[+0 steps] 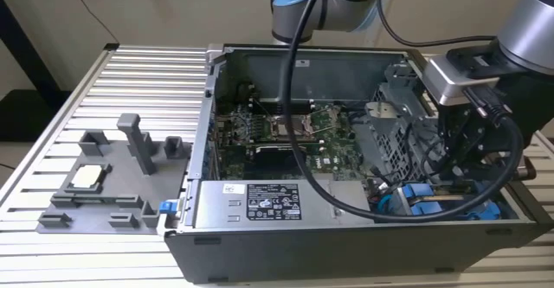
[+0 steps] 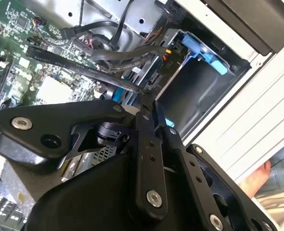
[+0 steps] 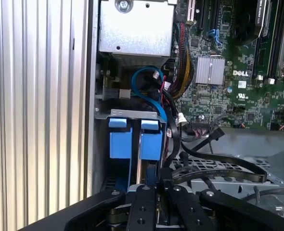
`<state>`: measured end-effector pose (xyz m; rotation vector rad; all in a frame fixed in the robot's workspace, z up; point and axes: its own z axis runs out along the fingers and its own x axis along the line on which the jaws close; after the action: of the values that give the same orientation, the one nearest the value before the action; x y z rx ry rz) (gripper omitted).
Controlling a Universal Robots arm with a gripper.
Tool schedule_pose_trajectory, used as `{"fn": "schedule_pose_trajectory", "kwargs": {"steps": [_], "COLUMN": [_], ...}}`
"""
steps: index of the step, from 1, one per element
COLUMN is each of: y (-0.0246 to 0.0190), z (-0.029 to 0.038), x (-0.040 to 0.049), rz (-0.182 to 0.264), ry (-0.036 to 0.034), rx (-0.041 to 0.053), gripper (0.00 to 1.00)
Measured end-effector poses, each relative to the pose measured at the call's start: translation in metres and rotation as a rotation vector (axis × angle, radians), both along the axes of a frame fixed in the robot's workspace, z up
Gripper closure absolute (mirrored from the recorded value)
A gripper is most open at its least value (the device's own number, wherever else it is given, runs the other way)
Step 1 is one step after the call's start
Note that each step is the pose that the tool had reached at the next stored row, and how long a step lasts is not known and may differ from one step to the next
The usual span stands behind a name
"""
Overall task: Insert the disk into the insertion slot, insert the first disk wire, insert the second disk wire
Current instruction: 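Insert the second disk wire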
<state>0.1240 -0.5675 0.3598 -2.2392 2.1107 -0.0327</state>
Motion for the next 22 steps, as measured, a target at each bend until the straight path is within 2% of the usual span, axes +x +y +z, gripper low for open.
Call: {"fn": "schedule_pose_trajectory", "kwargs": {"steps": [3, 9, 22], "y": [0.0, 0.0, 0.0], "z": [-0.0024, -0.0083, -0.0157], "x": [0.0023, 0.0068, 0.0113], "rz": [0.0, -0.001, -0.005], "ry": [0.0027, 0.013, 0.0144], "rx": [0.0001, 0.0001, 0.0002], "gripper": [0.84, 0.84, 0.84]}}
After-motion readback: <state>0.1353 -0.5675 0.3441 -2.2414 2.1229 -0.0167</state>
